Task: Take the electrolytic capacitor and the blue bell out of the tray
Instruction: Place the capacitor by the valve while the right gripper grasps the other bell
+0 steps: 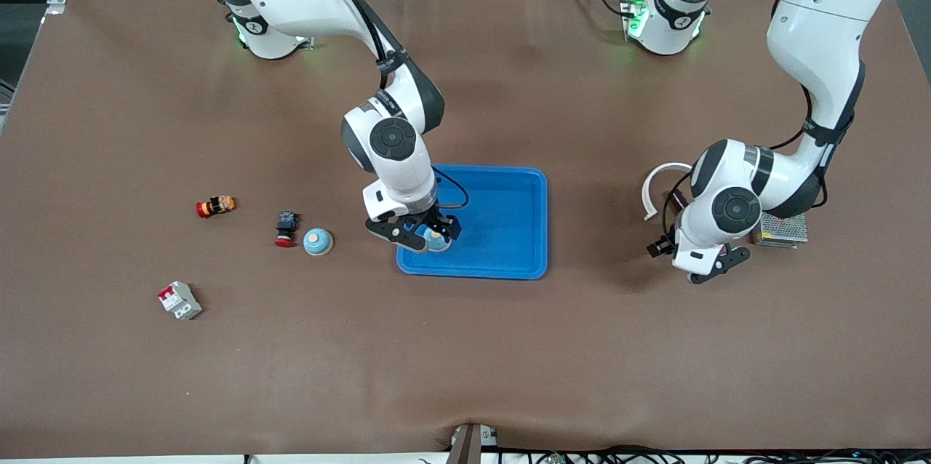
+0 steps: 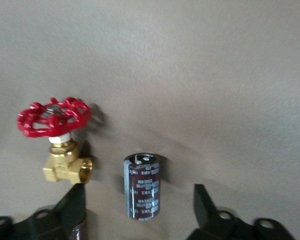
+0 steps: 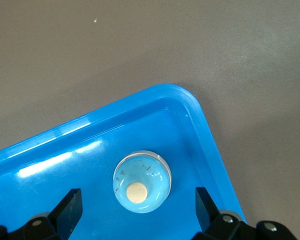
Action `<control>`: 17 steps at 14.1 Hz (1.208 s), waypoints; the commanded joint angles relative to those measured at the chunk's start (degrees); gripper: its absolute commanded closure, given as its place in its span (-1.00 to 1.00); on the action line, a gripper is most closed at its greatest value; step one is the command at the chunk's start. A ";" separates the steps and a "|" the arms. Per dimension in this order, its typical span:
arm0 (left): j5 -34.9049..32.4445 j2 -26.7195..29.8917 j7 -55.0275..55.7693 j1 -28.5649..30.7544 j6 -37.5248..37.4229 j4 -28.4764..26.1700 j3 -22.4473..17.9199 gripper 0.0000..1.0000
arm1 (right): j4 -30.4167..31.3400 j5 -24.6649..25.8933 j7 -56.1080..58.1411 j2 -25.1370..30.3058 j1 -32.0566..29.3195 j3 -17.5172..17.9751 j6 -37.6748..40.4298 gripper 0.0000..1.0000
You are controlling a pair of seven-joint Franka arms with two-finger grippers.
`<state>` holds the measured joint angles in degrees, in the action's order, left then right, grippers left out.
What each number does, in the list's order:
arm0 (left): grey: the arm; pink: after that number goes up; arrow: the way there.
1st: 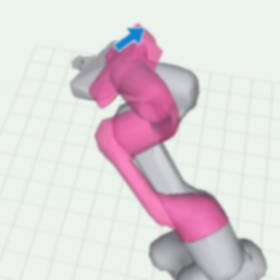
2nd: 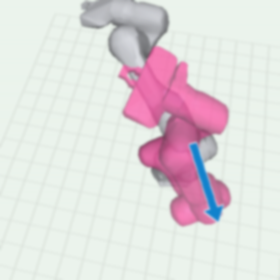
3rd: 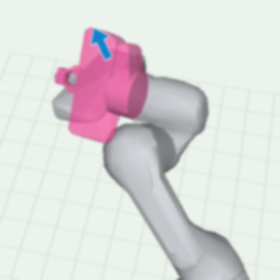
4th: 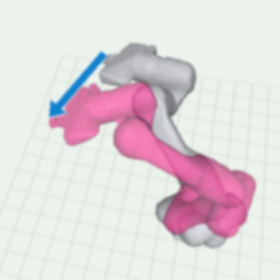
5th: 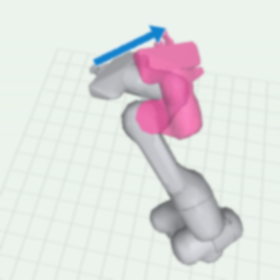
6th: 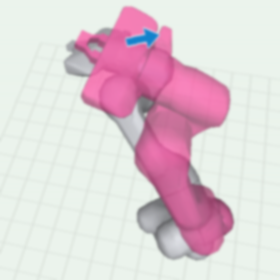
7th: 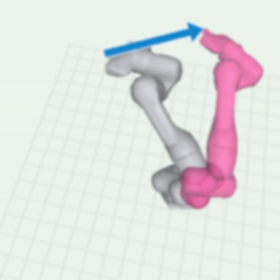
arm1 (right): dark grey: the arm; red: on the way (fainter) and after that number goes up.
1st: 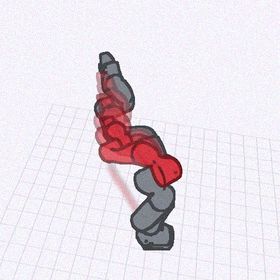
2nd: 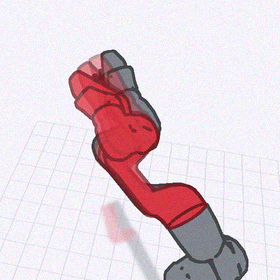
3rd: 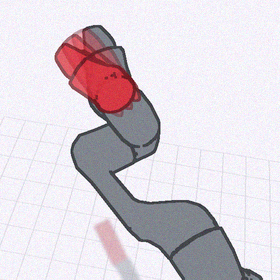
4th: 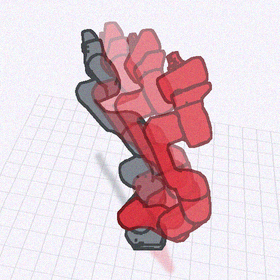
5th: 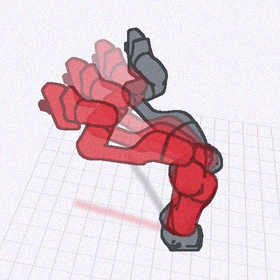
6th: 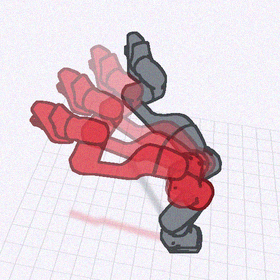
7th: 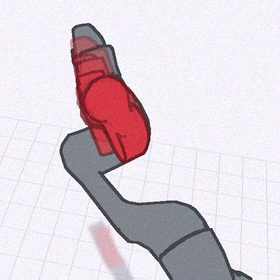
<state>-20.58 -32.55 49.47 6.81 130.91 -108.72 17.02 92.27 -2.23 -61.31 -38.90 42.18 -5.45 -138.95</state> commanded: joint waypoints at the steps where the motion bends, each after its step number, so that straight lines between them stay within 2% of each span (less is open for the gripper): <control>1: -0.43 4.94 0.36 0.30 -4.16 0.70 2.21 -1.00 | -1.92 1.17 -1.36 -1.87 -0.34 0.18 -0.09 -1.00; 6: -0.34 6.18 -1.13 0.40 -14.87 10.09 4.16 -1.00 | -3.76 1.08 -1.54 -3.80 -0.34 0.27 -0.27 -1.00; 10: -0.08 6.09 -7.53 0.48 -22.79 18.53 4.60 -1.00 | -4.38 1.08 -1.54 -5.48 -0.26 0.27 -1.59 -1.00; 15: 3.87 7.58 -17.37 1.18 -30.53 27.50 4.60 -1.00 | -4.47 1.96 -1.45 -6.80 0.10 0.18 -2.55 -1.00; 17: 6.85 10.38 -19.49 2.32 -31.15 28.22 4.60 -1.00 | -4.47 1.88 -1.45 -7.32 0.10 0.26 -3.26 -1.00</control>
<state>-16.38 -24.95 32.71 7.54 102.01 -81.72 20.96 89.50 -1.34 -61.44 -44.74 42.25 -5.39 -141.66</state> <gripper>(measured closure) 0.000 0.000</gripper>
